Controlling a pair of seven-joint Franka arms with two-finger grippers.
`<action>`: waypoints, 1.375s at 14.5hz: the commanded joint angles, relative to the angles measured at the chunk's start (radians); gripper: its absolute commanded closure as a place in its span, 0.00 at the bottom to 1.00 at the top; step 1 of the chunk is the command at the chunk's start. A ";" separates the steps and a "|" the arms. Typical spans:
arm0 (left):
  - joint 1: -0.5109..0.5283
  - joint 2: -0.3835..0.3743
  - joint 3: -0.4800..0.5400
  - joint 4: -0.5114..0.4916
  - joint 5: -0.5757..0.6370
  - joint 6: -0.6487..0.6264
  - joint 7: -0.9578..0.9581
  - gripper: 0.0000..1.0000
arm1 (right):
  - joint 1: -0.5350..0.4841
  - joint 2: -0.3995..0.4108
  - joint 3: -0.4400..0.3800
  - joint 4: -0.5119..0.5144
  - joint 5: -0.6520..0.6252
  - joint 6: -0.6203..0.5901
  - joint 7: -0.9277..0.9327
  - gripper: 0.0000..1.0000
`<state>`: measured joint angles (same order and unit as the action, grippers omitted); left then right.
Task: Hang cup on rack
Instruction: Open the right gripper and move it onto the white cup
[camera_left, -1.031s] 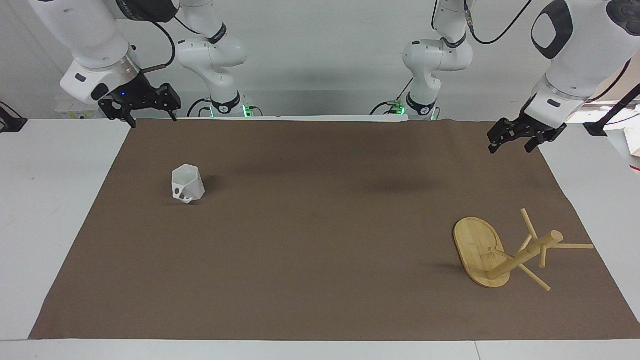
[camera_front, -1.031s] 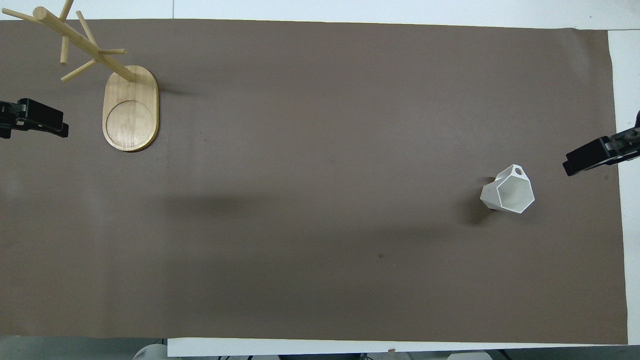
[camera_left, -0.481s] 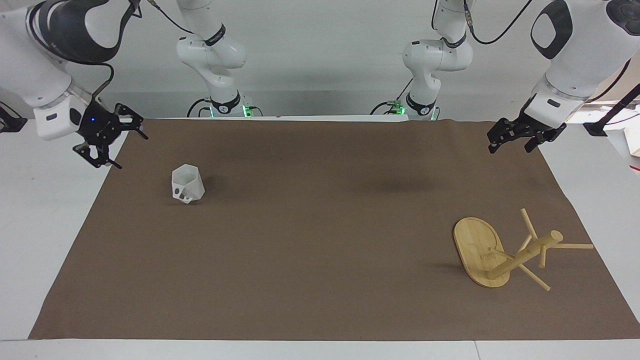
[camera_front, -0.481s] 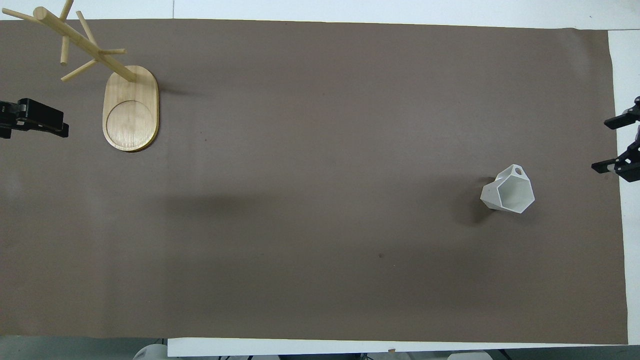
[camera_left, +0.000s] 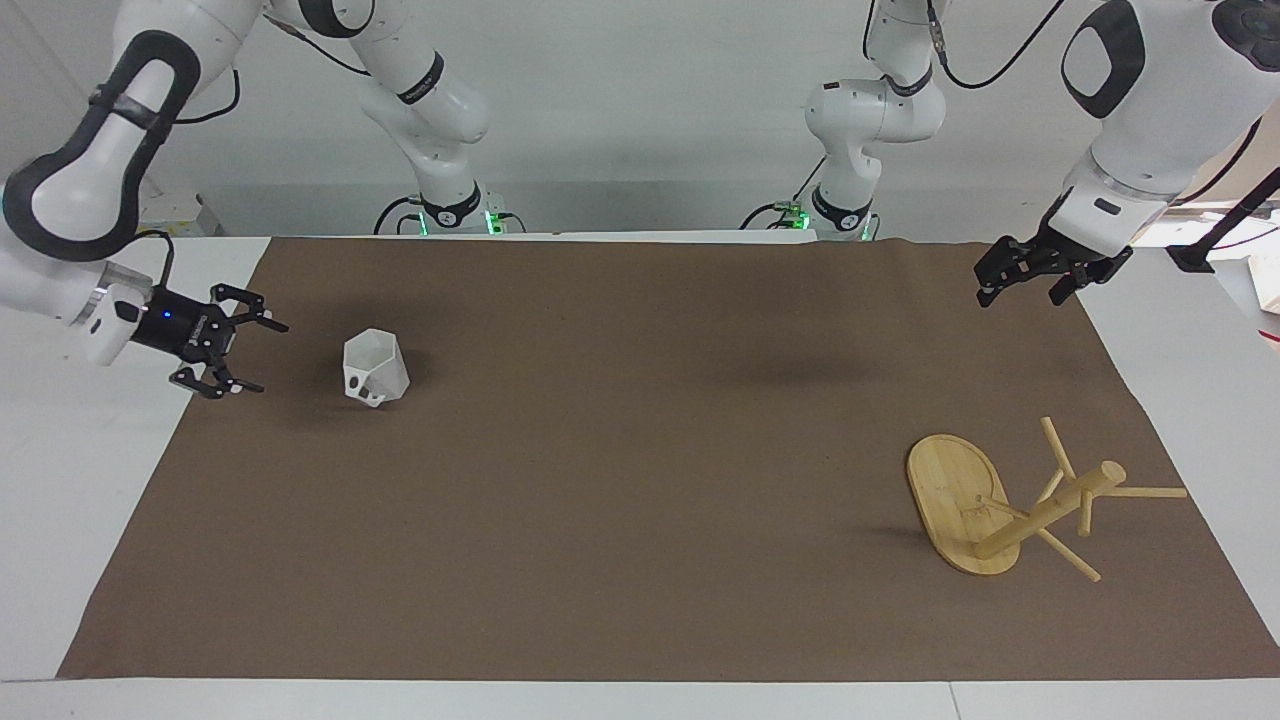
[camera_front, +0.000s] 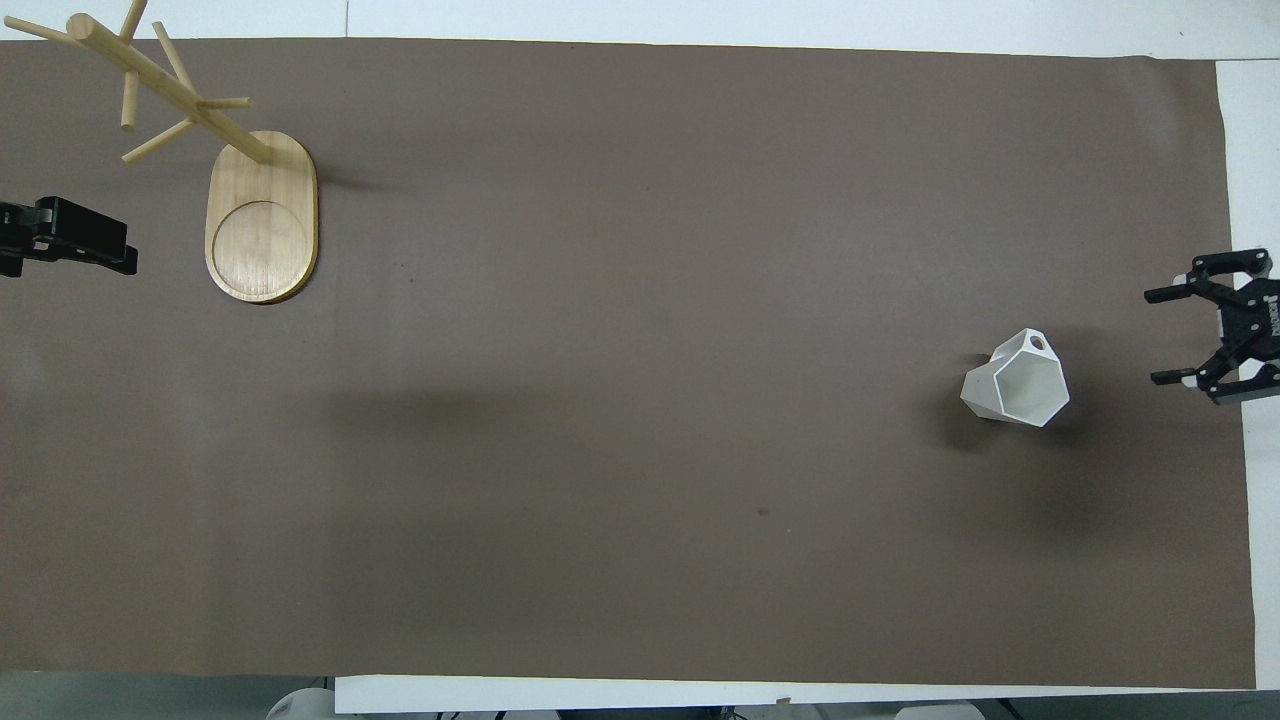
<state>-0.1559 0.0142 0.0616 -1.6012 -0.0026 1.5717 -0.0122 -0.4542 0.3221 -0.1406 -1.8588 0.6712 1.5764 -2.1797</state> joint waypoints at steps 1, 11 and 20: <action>0.004 -0.020 -0.002 -0.022 0.016 -0.006 0.001 0.00 | -0.014 -0.023 0.013 -0.105 0.079 0.019 -0.150 0.00; 0.004 -0.020 -0.002 -0.022 0.016 -0.006 0.003 0.00 | -0.041 0.005 0.013 -0.277 0.254 0.030 -0.336 0.00; 0.004 -0.020 -0.002 -0.022 0.016 -0.006 0.003 0.00 | -0.008 -0.014 0.013 -0.352 0.326 0.054 -0.338 0.00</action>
<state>-0.1559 0.0142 0.0616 -1.6012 -0.0026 1.5717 -0.0122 -0.4633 0.3401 -0.1293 -2.1757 0.9707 1.6094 -2.5003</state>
